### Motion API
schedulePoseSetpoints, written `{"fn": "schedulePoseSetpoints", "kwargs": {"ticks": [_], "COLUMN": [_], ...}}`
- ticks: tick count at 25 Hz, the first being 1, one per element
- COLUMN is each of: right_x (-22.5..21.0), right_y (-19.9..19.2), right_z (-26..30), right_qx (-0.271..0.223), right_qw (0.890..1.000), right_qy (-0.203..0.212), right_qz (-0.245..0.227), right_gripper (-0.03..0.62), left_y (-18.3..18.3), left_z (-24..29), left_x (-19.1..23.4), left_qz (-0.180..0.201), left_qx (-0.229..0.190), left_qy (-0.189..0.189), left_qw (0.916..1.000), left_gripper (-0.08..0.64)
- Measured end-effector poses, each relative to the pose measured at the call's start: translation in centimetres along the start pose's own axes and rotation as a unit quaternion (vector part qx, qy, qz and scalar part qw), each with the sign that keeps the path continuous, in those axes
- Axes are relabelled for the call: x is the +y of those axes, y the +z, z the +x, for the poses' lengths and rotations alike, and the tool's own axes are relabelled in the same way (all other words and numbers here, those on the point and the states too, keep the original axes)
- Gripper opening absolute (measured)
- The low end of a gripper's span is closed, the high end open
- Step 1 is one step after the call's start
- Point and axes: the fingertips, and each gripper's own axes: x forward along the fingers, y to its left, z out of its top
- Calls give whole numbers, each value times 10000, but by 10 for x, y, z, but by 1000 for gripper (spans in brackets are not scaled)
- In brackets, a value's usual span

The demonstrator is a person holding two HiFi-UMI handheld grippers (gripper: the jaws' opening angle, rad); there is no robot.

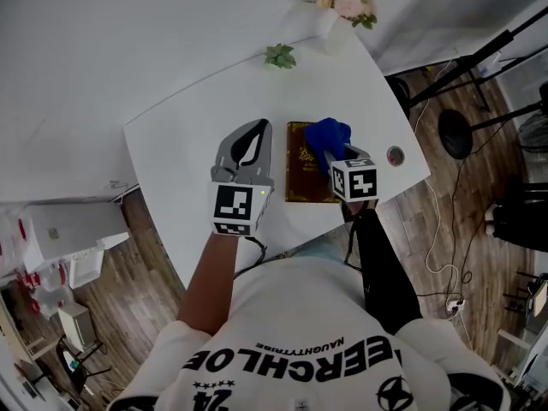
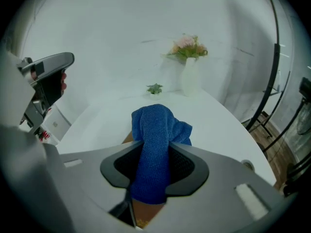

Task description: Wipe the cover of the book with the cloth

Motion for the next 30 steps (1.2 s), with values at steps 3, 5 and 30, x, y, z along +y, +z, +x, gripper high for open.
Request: {"fn": "schedulePoseSetpoints", "kwargs": {"ticks": [3,5,30], "right_x": [38,64,-29], "right_y": [7,1,-51], "right_z": [6,12,-9], "right_qx": [-44,63,444], "right_qw": [9988,9965,9977], "right_qy": [404,720,-407], "right_qz": [-271,-410,318], "right_gripper": [130,130,130], "left_y": [-2,-2,-1], "left_z": [-4,-7,-16], "left_x": [0,1,-7], "left_qz": [7,11,27], "left_qx": [14,18,-38], "left_qy": [21,44,-139], "left_qw": [10000,10000,9999], "left_gripper": [58,58,58]}}
